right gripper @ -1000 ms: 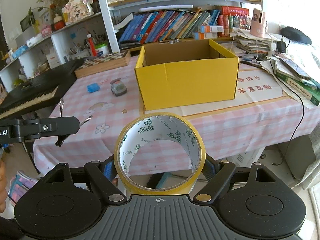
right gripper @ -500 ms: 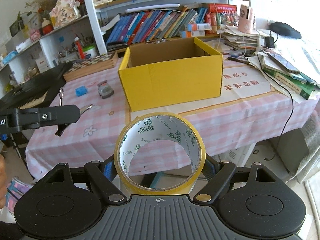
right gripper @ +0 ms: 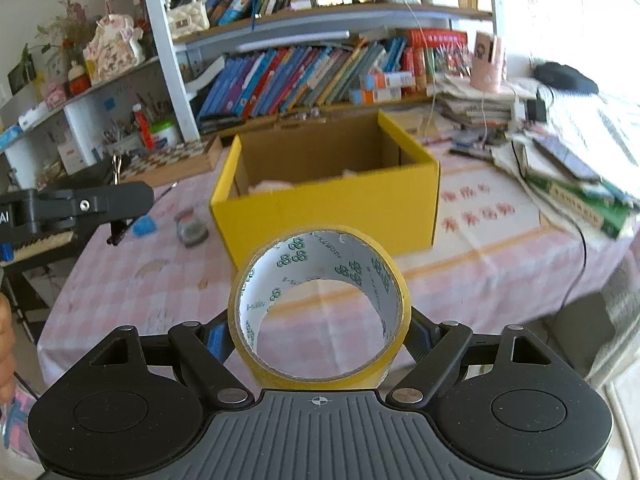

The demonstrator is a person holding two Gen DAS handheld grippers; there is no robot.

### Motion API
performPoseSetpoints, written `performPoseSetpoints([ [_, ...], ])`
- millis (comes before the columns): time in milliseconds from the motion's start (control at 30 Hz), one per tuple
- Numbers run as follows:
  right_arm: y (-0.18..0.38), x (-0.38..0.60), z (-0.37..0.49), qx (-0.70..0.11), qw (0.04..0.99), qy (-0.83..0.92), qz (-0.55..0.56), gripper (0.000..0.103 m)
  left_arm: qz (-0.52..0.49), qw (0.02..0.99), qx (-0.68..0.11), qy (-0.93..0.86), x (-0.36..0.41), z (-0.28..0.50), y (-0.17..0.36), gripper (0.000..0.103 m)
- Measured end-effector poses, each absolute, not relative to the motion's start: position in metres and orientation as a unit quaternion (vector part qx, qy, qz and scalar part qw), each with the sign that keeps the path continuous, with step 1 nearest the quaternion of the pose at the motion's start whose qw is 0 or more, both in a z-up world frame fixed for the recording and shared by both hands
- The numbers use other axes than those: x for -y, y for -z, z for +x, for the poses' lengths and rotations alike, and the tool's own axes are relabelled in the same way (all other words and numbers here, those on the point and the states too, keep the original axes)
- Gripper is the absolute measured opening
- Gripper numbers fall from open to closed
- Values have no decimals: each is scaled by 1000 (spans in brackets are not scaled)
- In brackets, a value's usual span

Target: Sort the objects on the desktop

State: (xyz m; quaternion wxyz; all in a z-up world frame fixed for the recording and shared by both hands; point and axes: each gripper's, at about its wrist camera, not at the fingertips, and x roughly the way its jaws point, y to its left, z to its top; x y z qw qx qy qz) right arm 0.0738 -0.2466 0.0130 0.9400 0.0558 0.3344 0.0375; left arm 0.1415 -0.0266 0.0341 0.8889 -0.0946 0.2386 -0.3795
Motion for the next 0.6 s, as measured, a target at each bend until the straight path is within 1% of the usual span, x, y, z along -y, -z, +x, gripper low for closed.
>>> performPoseSetpoints([
  [200, -26, 249, 114, -309, 949, -42, 43, 83, -85, 897, -215, 377, 32, 182, -48, 41],
  [433, -41, 246, 165, -285, 957, -60, 14, 83, -73, 899, -213, 376, 46, 232, -50, 41],
  [600, -39, 239, 205, -287, 954, -85, -21, 83, -30, 901, -217, 375, 61, 273, -45, 41],
])
